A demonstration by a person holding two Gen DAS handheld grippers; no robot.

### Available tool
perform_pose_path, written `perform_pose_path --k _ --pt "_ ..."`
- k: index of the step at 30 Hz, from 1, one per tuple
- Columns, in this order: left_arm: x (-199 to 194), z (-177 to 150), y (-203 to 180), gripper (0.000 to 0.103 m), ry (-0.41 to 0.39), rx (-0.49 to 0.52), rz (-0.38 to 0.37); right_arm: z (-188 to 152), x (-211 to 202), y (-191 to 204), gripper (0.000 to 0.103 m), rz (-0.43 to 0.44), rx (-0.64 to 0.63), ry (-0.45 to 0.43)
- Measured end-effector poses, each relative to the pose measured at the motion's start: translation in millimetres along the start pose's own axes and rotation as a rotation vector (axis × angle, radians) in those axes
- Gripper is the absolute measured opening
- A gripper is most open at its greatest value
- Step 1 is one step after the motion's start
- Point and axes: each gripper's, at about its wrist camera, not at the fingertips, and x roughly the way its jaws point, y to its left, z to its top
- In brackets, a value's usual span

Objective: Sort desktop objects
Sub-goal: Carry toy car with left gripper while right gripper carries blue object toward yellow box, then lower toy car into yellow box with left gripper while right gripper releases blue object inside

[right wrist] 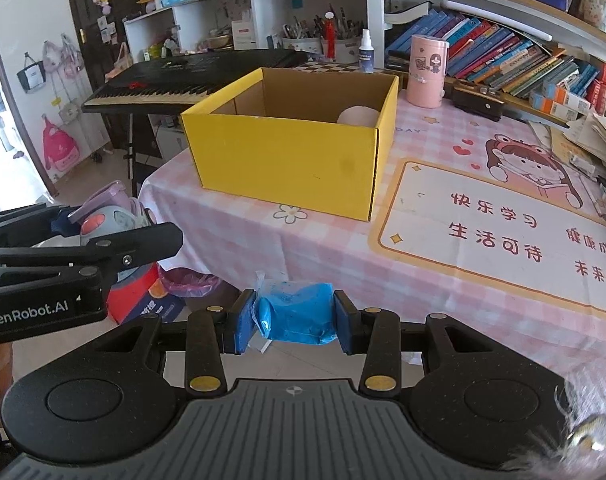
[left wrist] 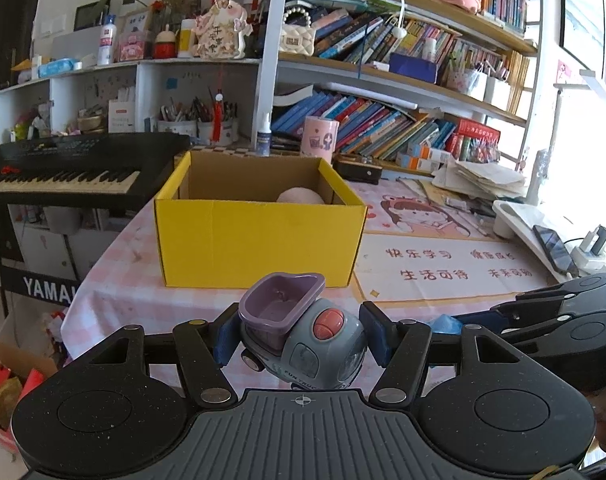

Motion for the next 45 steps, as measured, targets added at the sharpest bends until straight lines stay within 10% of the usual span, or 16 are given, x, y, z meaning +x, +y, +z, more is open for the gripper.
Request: perform_pose_path --k 23,32,45 --pt "16 37 6 0.062 -0.072 0.039 -0.012 19 -1 -11 0.038 -0.025 0.023 -0.079" --pt "49 85 22 0.062 -0.156 0.009 0.066 82 16 -28 0.038 0.046 -0.007 -0.169" --pt "170 125 33 0.062 0.005 -0.02 0.169 187 104 -78 0.038 0.105 -0.092 -0.19"
